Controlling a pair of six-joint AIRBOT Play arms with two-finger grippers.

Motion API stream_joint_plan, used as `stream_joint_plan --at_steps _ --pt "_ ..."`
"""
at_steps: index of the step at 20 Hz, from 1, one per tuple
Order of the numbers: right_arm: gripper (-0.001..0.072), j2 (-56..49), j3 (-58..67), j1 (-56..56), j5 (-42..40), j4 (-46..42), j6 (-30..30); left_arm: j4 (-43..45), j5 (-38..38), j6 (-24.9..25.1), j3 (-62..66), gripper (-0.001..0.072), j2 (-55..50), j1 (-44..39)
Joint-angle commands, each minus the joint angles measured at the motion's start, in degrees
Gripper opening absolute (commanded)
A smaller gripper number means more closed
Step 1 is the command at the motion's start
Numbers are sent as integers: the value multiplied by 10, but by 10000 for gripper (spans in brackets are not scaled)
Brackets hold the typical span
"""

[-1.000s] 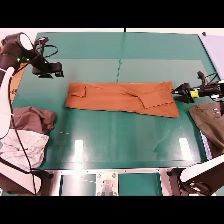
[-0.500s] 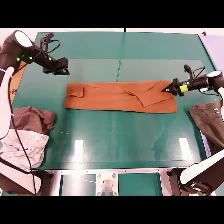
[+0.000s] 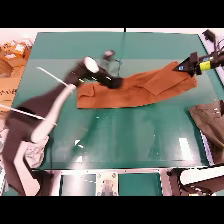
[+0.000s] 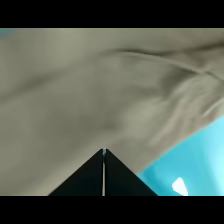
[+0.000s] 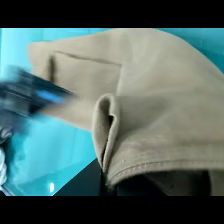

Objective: Fold the shirts.

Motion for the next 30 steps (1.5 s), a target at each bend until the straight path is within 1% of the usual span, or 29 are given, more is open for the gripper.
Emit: stream_joint_plan --at_steps 1,3,4,6,8,10,12,14,15,18,22,24,26,27,28,29,30 --pt "14 28 45 24 53 4 45 -65 134 -1 0 21 -60 -97" --pt "14 28 55 38 64 4 52 -104 145 -1 4 21 -80 -109" --pt "14 28 55 44 64 3 52 -122 137 -1 4 21 -86 -109" --pt "14 28 55 45 61 4 52 -124 99 6 4 21 -89 -105" --pt "15 28 55 46 57 4 53 -122 19 36 16 20 -84 -87" --pt "14 28 55 50 57 4 71 -93 -78 48 46 20 -73 -53" --pt "15 28 55 62 56 7 86 -24 -177 44 90 20 -54 -7" --pt "15 28 55 87 39 9 108 47 -276 43 140 20 -32 45" --pt "15 28 55 105 26 9 120 76 -314 43 156 21 -14 73" --pt "15 24 53 179 -39 9 150 113 -348 44 157 21 40 156" --pt "15 -17 53 317 -156 10 177 113 -373 44 156 21 80 250" --pt "15 -63 53 395 -233 10 177 112 -379 45 156 21 86 280" --pt "19 -126 53 468 -331 11 177 112 -390 45 156 21 86 304" --pt "129 -162 53 503 -391 13 177 112 -391 45 156 21 86 312" --pt "361 -196 53 531 -451 20 177 112 -391 46 156 21 86 318" --pt "536 -227 53 555 -516 37 176 112 -390 49 156 21 86 325" --pt "537 -248 53 567 -564 63 175 112 -388 49 156 21 86 330"
